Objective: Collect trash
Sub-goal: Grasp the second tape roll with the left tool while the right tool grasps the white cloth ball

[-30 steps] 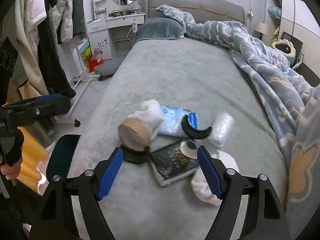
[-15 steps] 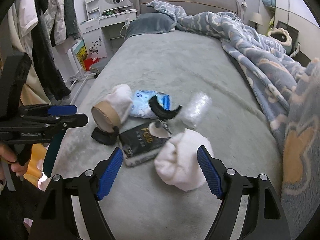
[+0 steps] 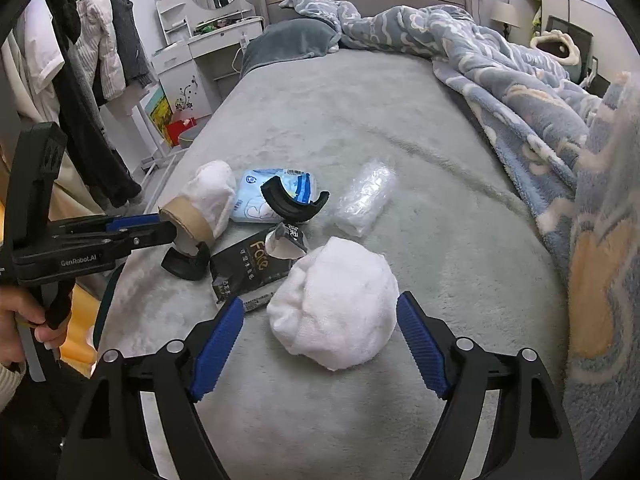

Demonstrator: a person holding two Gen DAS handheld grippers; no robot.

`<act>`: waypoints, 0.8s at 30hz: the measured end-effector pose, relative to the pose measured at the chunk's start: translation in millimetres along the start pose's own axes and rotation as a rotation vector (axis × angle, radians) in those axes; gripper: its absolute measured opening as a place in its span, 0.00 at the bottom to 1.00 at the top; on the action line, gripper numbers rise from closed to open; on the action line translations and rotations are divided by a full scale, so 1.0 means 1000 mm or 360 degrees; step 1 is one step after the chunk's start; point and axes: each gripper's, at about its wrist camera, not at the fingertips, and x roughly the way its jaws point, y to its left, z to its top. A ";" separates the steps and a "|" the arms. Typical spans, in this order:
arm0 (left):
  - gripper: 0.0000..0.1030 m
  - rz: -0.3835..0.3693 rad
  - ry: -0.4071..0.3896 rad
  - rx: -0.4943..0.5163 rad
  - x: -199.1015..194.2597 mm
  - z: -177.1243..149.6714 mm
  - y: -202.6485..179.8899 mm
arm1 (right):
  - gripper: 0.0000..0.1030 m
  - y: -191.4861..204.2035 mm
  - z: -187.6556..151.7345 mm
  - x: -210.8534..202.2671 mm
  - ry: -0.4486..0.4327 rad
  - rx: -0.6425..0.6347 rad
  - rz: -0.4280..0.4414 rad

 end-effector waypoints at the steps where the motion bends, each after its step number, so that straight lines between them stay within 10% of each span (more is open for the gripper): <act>1: 0.34 -0.0002 0.0001 0.0002 0.001 0.000 -0.001 | 0.78 -0.001 0.000 0.001 0.0007 0.0004 0.0001; 12: 0.08 -0.0003 -0.0049 0.0029 -0.001 0.004 -0.007 | 0.83 -0.004 0.006 0.001 0.0015 0.0049 0.0029; 24: 0.07 -0.0018 -0.0081 -0.0013 -0.015 0.004 0.000 | 0.84 -0.003 0.002 0.015 0.0085 0.0057 0.0020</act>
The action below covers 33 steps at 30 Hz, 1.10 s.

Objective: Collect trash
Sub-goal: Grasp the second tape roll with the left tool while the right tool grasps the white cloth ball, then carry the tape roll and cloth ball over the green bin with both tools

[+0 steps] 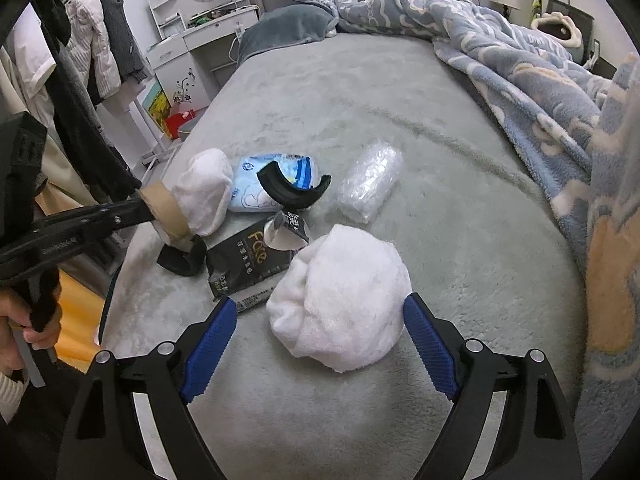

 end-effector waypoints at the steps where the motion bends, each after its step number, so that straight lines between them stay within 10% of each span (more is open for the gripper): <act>1: 0.07 -0.0001 0.0000 -0.0004 -0.001 -0.001 0.001 | 0.84 0.000 -0.001 0.001 0.0003 0.0004 -0.0007; 10: 0.07 -0.0029 -0.0025 -0.0022 -0.023 -0.008 0.009 | 0.83 -0.004 -0.006 0.006 -0.0050 0.0059 -0.0104; 18: 0.07 -0.0021 -0.0045 -0.0046 -0.045 -0.020 0.022 | 0.52 0.001 -0.007 0.001 -0.0116 0.0097 -0.0137; 33: 0.07 0.0053 -0.0038 -0.0092 -0.077 -0.047 0.060 | 0.51 0.042 -0.013 -0.019 -0.0228 0.0090 -0.0127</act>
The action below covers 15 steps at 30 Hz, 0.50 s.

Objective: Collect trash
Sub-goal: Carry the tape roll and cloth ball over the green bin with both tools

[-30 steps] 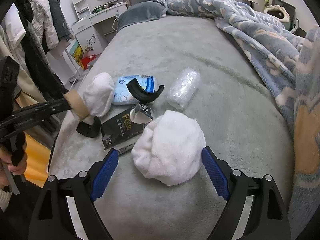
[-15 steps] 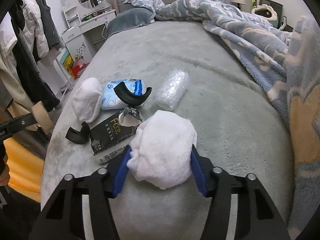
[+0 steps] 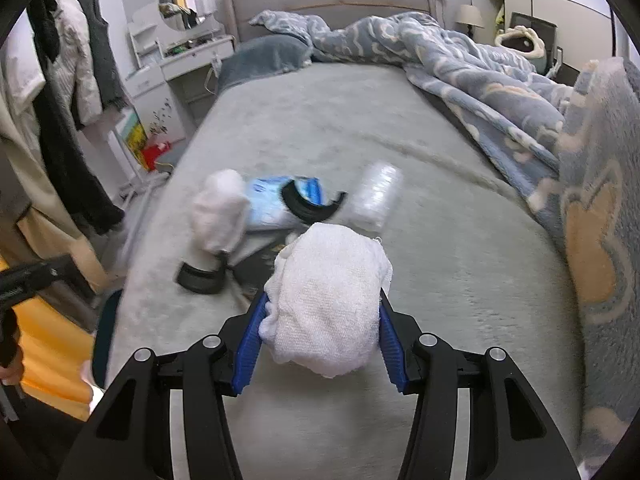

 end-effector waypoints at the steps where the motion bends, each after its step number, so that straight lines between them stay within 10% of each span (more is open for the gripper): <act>1: 0.07 0.0003 -0.0001 -0.0002 -0.002 -0.001 0.002 | 0.51 0.005 0.000 -0.001 -0.0012 -0.0004 0.0022; 15: 0.07 0.0102 0.0000 -0.0043 -0.020 -0.018 0.050 | 0.51 0.081 0.007 -0.009 -0.0043 -0.0137 0.0154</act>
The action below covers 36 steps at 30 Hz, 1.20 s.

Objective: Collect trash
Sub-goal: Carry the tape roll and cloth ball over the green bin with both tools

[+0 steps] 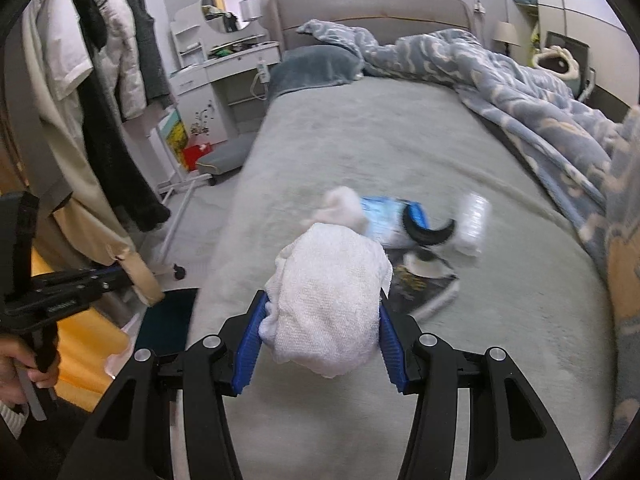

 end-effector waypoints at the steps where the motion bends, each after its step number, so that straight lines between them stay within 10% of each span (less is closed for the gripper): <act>1: 0.07 0.0009 0.0004 -0.0005 -0.001 -0.002 0.006 | 0.51 0.005 0.001 0.000 -0.0003 -0.0012 0.0011; 16: 0.07 0.0084 0.0102 -0.0053 -0.001 -0.018 0.061 | 0.51 0.086 0.008 0.032 0.0069 -0.0159 0.0197; 36: 0.07 0.0156 0.0531 -0.0186 0.034 -0.058 0.123 | 0.51 0.163 0.005 0.073 0.0218 -0.0298 0.0355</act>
